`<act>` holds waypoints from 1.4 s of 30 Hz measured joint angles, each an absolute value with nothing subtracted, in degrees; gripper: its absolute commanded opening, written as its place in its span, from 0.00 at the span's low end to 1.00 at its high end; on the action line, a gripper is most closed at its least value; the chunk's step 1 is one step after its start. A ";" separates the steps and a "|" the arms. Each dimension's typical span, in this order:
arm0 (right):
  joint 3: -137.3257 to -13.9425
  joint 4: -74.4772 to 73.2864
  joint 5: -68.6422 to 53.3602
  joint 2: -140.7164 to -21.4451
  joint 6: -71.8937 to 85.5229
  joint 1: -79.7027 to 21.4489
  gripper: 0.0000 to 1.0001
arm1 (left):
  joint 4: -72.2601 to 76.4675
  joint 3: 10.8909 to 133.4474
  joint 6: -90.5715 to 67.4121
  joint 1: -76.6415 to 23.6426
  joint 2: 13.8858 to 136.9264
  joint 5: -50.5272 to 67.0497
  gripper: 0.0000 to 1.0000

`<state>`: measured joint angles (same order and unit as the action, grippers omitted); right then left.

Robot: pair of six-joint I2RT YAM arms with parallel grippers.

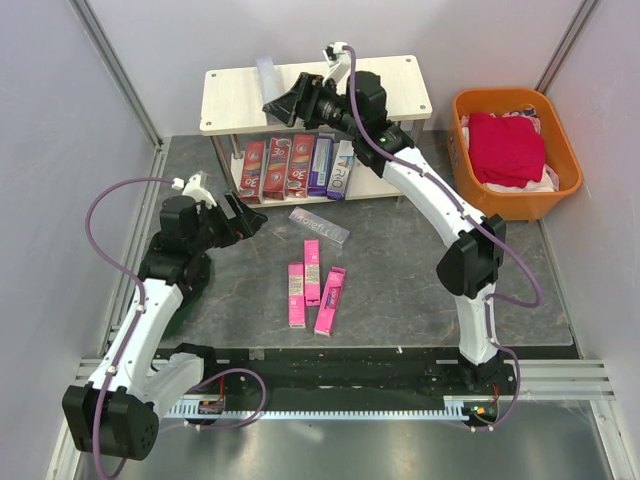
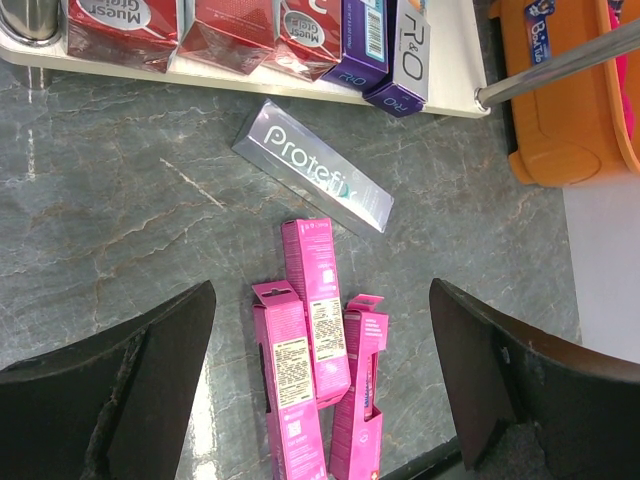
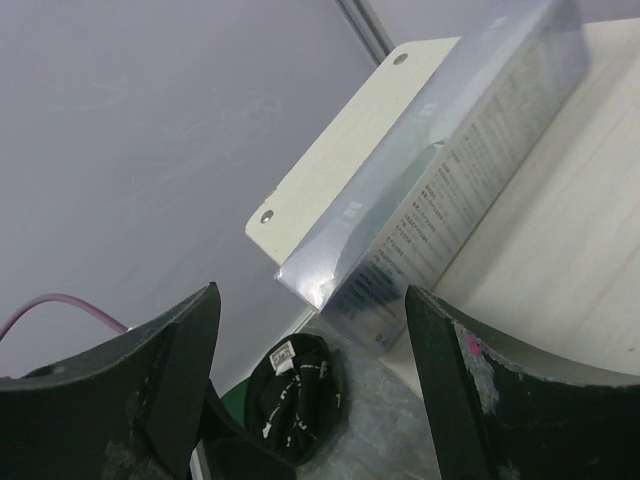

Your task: Place and organize the toothpastes onto the shelf

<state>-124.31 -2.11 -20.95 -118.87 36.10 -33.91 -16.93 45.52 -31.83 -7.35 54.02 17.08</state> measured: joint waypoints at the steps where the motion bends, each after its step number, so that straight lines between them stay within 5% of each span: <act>1: -124.14 -1.93 -21.04 -118.80 36.10 -34.15 0.82 | -16.86 45.52 -31.83 -7.35 54.02 17.08 0.95; 22: -109.30 1.91 -14.72 -109.32 35.77 -34.35 0.86 | -15.62 44.42 -31.83 -7.35 55.29 17.28 0.95; 42: -62.33 3.79 -7.38 -82.83 23.73 -35.11 0.98 | -4.84 41.47 -34.35 -7.55 70.04 27.11 0.95</act>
<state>-62.33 3.79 -7.38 -82.83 23.73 -35.11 -4.84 41.47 -34.35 -7.55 70.04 27.11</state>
